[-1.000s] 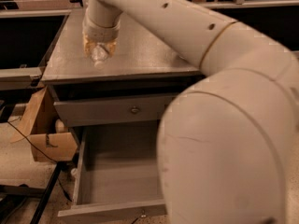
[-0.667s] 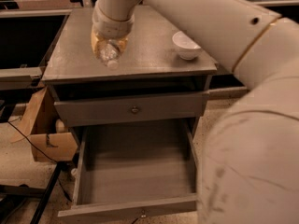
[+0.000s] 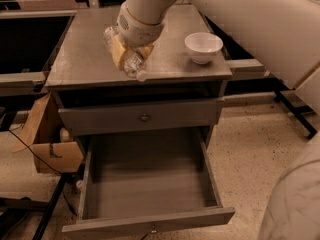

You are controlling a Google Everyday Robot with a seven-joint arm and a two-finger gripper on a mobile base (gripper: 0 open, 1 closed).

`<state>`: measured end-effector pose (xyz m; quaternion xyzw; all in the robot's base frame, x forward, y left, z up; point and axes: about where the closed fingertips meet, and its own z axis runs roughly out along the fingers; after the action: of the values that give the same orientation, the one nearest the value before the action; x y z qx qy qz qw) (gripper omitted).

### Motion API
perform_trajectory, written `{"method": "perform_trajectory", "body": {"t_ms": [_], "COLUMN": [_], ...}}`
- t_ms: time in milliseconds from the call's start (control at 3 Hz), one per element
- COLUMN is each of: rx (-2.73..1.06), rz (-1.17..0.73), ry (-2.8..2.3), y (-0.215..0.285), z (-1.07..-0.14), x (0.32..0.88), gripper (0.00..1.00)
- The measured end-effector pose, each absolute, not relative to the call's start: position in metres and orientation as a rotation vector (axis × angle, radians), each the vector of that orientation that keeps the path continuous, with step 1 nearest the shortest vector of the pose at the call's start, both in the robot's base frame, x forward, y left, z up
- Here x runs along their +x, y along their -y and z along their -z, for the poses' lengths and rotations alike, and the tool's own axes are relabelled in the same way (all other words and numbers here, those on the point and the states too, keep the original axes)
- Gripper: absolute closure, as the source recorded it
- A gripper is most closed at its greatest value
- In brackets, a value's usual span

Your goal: Place water bottle into middle drawer

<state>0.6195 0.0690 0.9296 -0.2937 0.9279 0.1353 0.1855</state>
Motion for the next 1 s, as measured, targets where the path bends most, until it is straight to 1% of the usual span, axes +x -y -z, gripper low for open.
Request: {"method": "perform_trajectory", "body": {"t_ms": [667,1000], "rx": [-0.852,-0.958], "rz": [-0.387,-0.392], "ry": [-2.596,-2.537], "y": [-0.074,-0.075], "z": [-0.932,-0.923], "x": [0.62,0.606], "gripper": [1.0,1.0]}}
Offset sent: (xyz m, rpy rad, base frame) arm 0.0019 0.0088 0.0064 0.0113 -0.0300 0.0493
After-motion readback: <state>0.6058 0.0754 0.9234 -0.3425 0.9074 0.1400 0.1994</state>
